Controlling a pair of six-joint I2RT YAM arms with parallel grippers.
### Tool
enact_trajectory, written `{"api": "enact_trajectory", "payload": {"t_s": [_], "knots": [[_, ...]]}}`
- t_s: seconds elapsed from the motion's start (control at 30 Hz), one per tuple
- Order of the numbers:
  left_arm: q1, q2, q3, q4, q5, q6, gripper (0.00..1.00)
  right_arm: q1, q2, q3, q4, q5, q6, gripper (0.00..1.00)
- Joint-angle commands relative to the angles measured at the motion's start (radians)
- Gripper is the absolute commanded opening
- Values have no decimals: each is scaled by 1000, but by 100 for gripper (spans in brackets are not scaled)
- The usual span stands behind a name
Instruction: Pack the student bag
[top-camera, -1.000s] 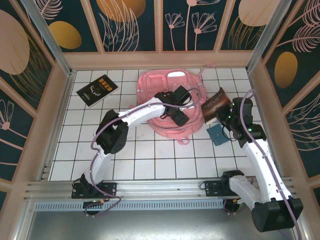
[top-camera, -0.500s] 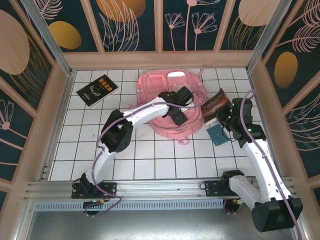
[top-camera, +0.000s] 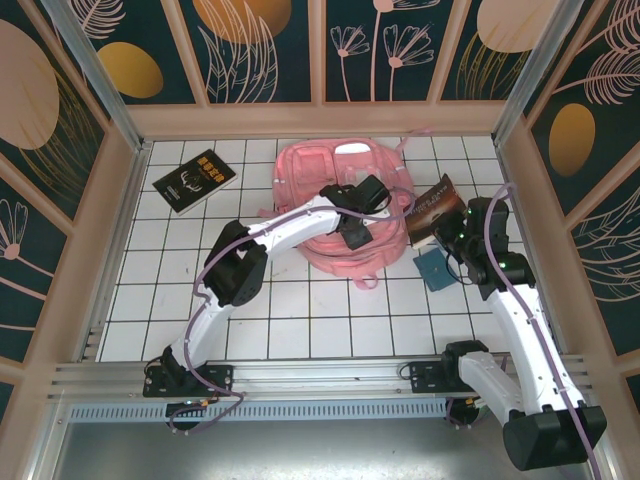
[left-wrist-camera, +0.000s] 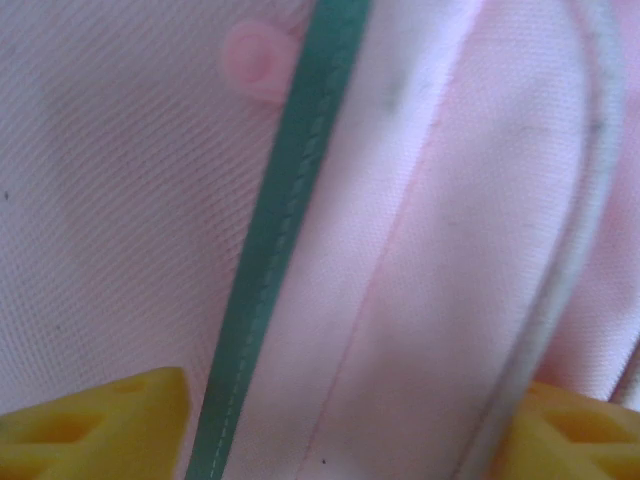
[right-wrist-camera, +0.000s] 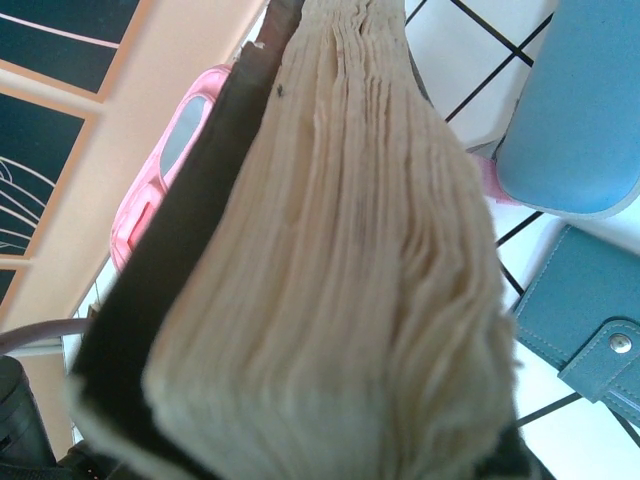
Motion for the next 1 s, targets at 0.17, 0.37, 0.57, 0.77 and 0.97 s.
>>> {"api": "enact_trajectory", "payload": {"t_s": [0.17, 0.37, 0.57, 0.77, 0.97], "knots": [[11, -65, 15, 55, -51, -25, 27, -7, -50, 50, -8, 31, 2, 6], [12, -126, 14, 77, -21, -33, 4, -9, -71, 61, -34, 47, 0, 6], [12, -210, -15, 178, -91, -50, 0, -8, -83, 69, -47, 30, -10, 6], [11, -346, -128, 418, -201, -116, 0, -9, -103, 34, 11, -137, -18, 7], [12, -390, -155, 539, -209, -187, 0, -6, -117, -73, 176, -357, 77, 7]]}}
